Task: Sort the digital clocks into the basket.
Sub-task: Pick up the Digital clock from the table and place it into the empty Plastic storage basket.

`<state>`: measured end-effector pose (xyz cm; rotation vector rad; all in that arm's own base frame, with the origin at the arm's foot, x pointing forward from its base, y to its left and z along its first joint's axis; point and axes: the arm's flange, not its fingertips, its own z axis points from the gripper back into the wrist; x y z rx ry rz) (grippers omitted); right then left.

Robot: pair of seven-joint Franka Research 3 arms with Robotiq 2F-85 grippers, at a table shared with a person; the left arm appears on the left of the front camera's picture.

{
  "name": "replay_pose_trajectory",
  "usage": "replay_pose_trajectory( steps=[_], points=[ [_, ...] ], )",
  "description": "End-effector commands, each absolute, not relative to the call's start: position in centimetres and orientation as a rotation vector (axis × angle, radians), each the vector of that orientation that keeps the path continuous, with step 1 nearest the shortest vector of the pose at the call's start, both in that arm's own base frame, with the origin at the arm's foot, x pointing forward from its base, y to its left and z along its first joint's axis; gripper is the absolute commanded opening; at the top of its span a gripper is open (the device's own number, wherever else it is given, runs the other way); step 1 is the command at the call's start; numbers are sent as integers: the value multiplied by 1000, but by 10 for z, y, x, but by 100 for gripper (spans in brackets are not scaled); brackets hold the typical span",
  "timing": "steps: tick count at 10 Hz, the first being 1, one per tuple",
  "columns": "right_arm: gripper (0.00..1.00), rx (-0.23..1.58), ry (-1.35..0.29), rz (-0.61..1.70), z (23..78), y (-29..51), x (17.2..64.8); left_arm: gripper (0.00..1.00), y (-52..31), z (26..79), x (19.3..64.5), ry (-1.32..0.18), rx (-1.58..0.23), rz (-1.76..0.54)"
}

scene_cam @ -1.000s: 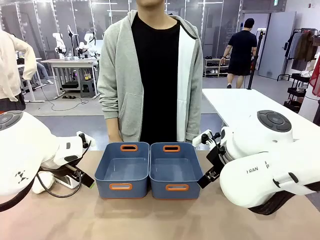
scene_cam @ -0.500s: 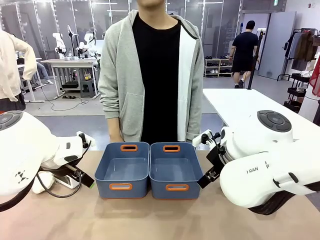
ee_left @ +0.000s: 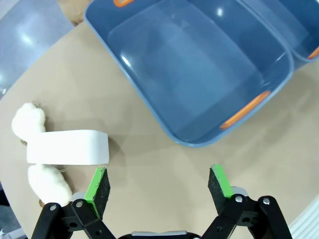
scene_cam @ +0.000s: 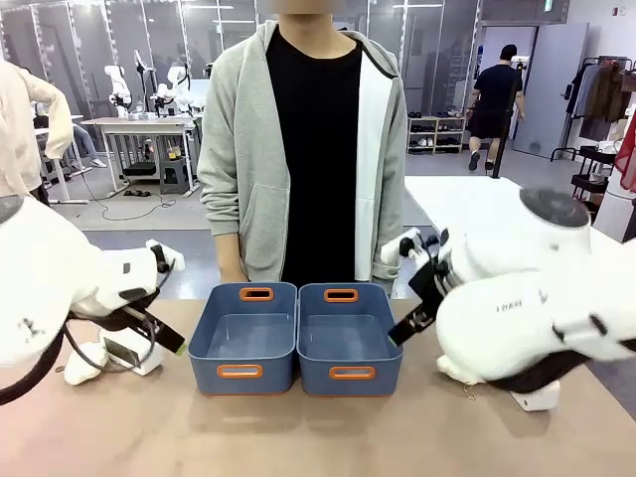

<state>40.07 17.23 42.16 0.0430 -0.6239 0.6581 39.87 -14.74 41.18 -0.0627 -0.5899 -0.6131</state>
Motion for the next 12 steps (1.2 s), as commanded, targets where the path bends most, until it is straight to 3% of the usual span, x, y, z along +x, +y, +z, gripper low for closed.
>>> replay_pose_trajectory(
  steps=[1, 3, 5, 6, 8, 10, 12],
  points=[
    [100, 139, -544, 670, 446, 163, 408, 100, -120, 447, 398, -484, -235, -663],
    [100, 162, -474, 689, 461, 160, 409, 100, -113, 463, 396, -421, -291, -699],
    [100, 479, -316, 620, 471, 135, 411, 100, -81, 481, 395, -377, -526, -619],
    [100, 617, -303, 568, 468, 116, 415, 100, -63, 479, 393, -401, -730, -605],
    [100, 899, -292, 434, 454, 58, 415, 100, -13, 472, 376, -456, -1041, -526],
    [100, 1149, -358, 331, 439, 0, 408, 100, 34, 453, 355, -583, -1240, -377],
    [100, 1238, -454, 225, 429, -55, 383, 100, 87, 439, 315, -615, -1268, -187]
  ],
)
